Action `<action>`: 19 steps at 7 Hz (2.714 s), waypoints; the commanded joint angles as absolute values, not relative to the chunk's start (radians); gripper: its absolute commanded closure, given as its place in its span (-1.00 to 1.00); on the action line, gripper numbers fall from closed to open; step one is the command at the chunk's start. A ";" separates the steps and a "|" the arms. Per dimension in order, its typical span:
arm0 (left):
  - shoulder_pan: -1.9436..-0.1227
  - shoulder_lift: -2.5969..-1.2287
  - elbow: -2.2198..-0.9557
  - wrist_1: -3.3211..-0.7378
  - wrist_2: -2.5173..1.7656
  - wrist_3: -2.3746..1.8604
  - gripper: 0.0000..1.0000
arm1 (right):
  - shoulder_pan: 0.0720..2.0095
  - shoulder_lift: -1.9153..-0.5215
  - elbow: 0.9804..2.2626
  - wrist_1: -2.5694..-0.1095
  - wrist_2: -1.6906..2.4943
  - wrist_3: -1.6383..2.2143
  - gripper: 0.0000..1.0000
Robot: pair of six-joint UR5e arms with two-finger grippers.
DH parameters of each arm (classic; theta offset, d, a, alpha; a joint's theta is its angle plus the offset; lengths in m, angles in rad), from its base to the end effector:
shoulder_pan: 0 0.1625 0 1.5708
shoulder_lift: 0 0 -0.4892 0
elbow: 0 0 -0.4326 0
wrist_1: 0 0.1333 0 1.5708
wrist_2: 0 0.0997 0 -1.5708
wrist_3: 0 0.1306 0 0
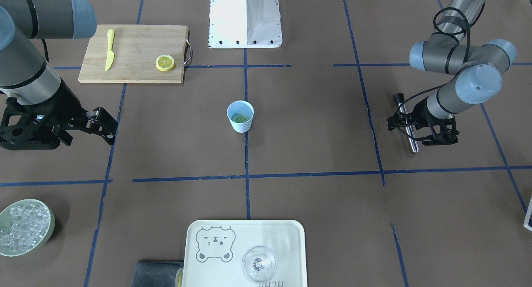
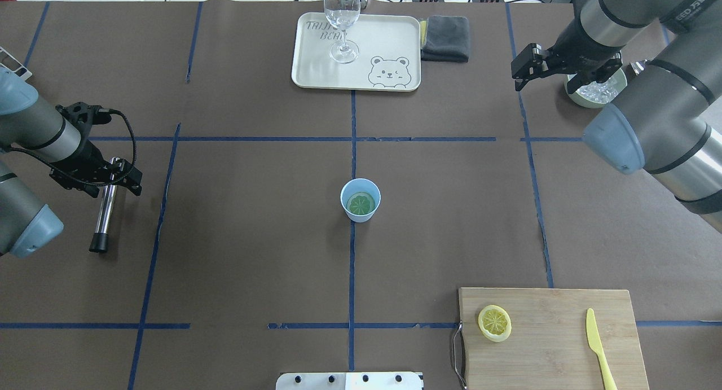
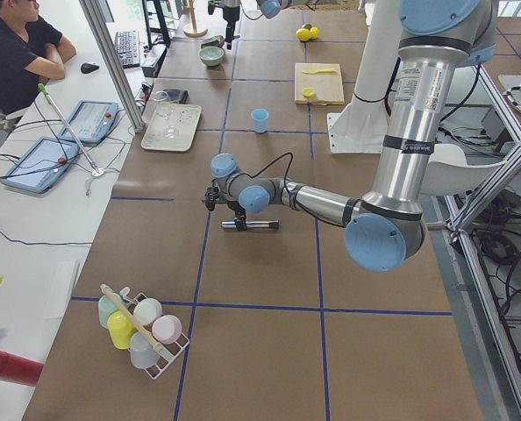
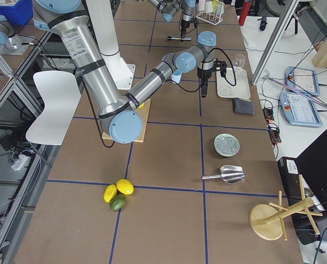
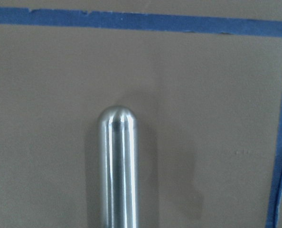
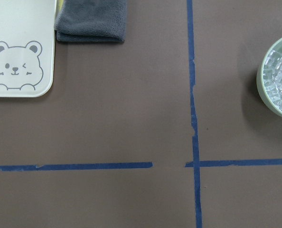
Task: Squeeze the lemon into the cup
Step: 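Withdraw the right arm while the left gripper grasps the steel muddler, then lift the steel muddler with the left gripper while the right arm rests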
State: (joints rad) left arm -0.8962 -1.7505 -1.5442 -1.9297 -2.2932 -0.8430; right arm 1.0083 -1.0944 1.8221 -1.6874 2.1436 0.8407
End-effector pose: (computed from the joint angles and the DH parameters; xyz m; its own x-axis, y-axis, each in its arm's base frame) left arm 0.3692 -0.5369 0.6144 0.6617 -0.0283 -0.7492 -0.0758 0.9916 -0.1044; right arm -0.3162 -0.6187 0.3422 0.6890 0.0419 0.7236 -0.1148 0.9920 0.0519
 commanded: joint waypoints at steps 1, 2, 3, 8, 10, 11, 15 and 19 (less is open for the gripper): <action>-0.896 -1.750 -1.543 -1.927 -2.264 -0.844 -0.92 | 1.009 -1.095 1.822 -1.687 2.146 0.841 -1.00; -0.896 -1.750 -1.542 -1.925 -2.263 -0.844 -0.43 | 1.009 -1.097 1.824 -1.687 2.146 0.841 -1.00; -0.897 -1.750 -1.542 -1.924 -2.263 -0.844 -0.09 | 1.009 -1.098 1.830 -1.687 2.148 0.841 -1.00; -0.908 -1.694 -1.656 -1.921 -2.263 -0.848 1.00 | 1.014 -1.104 1.844 -1.689 2.146 0.841 -1.00; -0.949 -1.697 -1.771 -1.924 -2.250 -0.845 1.00 | 1.028 -1.129 1.873 -1.697 2.146 0.841 -1.00; -0.950 -1.710 -1.855 -1.924 -2.086 -0.845 1.00 | 1.040 -1.158 1.890 -1.697 2.146 0.839 -1.00; -0.937 -1.784 -2.011 -1.928 -1.766 -0.914 1.00 | 1.091 -1.302 1.953 -1.687 2.149 0.773 -1.00; -0.717 -1.827 -2.141 -1.991 -1.460 -1.116 1.00 | 1.233 -1.437 1.927 -1.690 2.207 0.455 -1.00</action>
State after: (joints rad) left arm -0.8082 -1.8119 -2.1113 -1.9783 -1.6122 -1.0494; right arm 1.1787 -1.3955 1.9378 -1.6901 2.1730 0.5561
